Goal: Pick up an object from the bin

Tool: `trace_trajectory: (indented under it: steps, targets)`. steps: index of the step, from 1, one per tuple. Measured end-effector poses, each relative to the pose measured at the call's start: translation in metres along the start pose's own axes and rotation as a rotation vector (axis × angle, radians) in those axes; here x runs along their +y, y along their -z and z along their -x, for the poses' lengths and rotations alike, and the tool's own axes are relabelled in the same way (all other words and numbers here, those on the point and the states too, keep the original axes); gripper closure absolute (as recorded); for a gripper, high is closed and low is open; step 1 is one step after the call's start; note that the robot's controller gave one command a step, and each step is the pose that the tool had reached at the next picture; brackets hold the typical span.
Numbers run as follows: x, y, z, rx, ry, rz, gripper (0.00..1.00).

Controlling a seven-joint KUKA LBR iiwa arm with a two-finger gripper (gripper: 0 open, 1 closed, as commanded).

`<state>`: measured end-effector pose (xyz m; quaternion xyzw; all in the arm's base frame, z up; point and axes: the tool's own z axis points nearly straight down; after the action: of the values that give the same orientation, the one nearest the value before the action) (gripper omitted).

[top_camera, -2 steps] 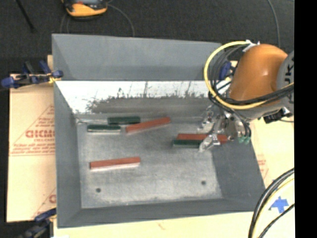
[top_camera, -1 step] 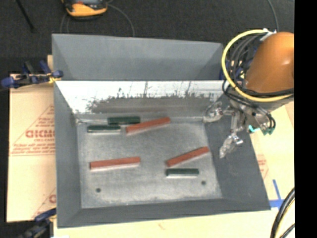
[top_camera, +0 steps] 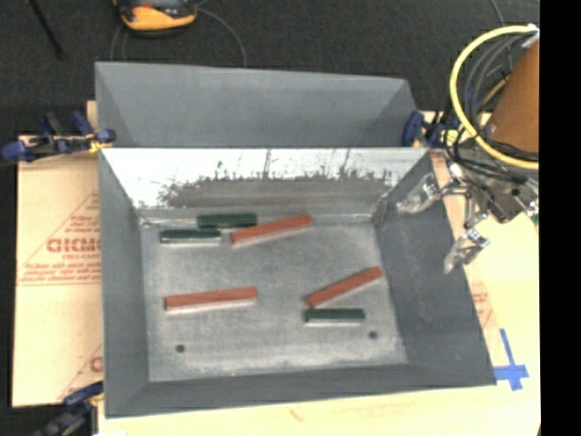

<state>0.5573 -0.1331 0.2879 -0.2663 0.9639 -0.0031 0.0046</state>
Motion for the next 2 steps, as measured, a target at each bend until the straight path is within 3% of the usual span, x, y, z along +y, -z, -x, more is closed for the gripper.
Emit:
trace_trajectory:
  steps: [1, 2]
  targets:
    - [0.001, -0.004, 0.004, -0.003, -0.006, -0.005, 0.0]
    - [0.02, -0.016, -0.008, 0.016, 0.029, 0.021, 0.0]
